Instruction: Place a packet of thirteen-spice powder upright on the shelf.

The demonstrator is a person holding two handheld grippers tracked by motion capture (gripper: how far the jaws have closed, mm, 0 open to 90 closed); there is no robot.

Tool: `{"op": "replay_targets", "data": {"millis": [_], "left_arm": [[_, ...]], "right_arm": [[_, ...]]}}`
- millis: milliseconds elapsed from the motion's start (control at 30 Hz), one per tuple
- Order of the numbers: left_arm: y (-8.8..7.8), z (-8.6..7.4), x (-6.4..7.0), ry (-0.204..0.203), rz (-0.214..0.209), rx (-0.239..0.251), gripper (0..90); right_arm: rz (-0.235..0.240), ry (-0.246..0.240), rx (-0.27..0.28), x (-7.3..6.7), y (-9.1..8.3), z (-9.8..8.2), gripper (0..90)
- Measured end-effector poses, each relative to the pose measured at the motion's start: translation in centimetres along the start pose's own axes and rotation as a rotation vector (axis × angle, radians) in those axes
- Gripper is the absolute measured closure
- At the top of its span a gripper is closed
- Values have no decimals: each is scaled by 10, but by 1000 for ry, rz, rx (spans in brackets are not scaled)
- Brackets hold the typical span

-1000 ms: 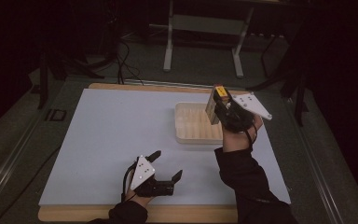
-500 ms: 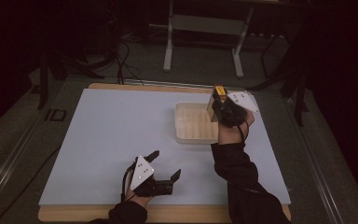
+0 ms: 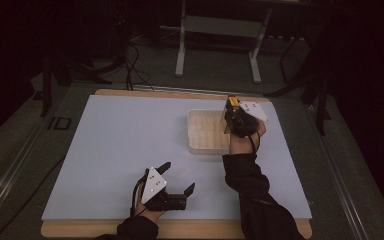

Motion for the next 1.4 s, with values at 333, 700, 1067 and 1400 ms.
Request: {"op": "replay_targets", "data": {"millis": [333, 700, 1067, 1400], "left_arm": [[-2, 1, -1, -5, -4, 11, 29], [-2, 2, -2, -4, 1, 9, 29], [-1, 2, -2, -10, -3, 7, 30], [-1, 2, -3, -10, 1, 9, 30]], "right_arm": [[-20, 5, -17, -1, 12, -13, 676], [-30, 18, -29, 2, 16, -22, 677], [-37, 55, -36, 10, 14, -24, 677], [-43, 8, -56, -1, 19, -36, 676]]}}
Point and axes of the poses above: each handheld gripper's, and its own axes: y roughly forward along the jaws, z roughly out of its top, x roughly to its right, the point moved 3 cm from there along y, roughly forward along the jaws, and after that the axes turned 2 degrees about -z, right-handed, at the moved point
